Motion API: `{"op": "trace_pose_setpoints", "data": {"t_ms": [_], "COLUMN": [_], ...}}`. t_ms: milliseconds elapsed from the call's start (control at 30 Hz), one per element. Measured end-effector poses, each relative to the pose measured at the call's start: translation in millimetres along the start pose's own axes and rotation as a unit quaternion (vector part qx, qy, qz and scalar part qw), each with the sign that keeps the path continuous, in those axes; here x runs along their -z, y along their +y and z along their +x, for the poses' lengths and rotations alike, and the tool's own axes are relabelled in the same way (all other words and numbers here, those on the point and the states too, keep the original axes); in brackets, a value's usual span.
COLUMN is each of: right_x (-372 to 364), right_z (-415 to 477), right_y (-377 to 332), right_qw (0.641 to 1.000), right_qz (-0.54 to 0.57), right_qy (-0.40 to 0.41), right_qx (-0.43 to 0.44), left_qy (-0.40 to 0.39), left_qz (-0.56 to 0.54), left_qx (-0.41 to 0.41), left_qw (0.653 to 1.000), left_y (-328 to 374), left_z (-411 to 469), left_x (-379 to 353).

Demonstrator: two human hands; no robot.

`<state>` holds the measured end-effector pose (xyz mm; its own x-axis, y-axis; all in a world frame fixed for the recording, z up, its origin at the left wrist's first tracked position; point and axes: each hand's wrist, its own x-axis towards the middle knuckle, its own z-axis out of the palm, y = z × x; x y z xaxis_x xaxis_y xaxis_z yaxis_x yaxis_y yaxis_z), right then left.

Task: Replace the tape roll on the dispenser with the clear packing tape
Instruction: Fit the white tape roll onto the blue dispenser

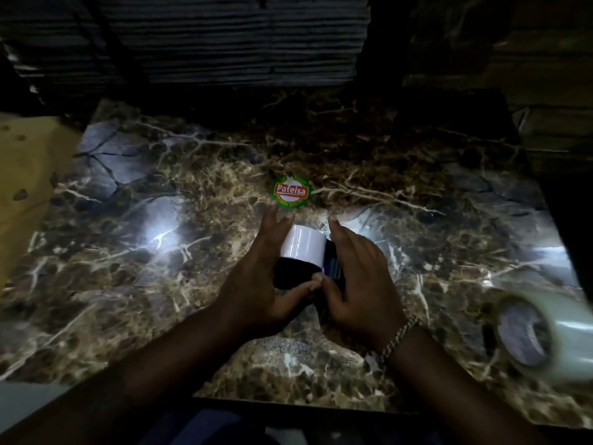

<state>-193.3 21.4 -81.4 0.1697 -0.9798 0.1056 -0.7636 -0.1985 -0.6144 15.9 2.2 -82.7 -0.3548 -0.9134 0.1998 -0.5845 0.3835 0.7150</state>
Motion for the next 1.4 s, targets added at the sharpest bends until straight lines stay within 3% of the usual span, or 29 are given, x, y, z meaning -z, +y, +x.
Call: {"op": "trace_pose_setpoints", "data": {"t_ms": [167,533,1000,1400], "right_x": [-8,-15,-7,-7], "right_z": [-6,-11,-21,-16], "right_y": [3,3,-6,13], "right_qw": [1.0,0.998,0.995,0.978], "right_qz": [0.006,-0.009,0.007,0.17], "right_qy": [0.021,0.063,0.1,0.116], "right_qx": [0.017,0.028,0.001,-0.017], "left_qy": [-0.006,0.068,0.11,0.123], "left_qz": [0.021,0.067,0.034,-0.087], "left_qx": [-0.004,-0.04,-0.036,0.006], "left_qw": [1.0,0.995,0.993,0.989], "left_y": [0,-4,5,-8], "left_z": [-4,-10,-31,-26], "left_x": [-5,-14,-12,-11]}}
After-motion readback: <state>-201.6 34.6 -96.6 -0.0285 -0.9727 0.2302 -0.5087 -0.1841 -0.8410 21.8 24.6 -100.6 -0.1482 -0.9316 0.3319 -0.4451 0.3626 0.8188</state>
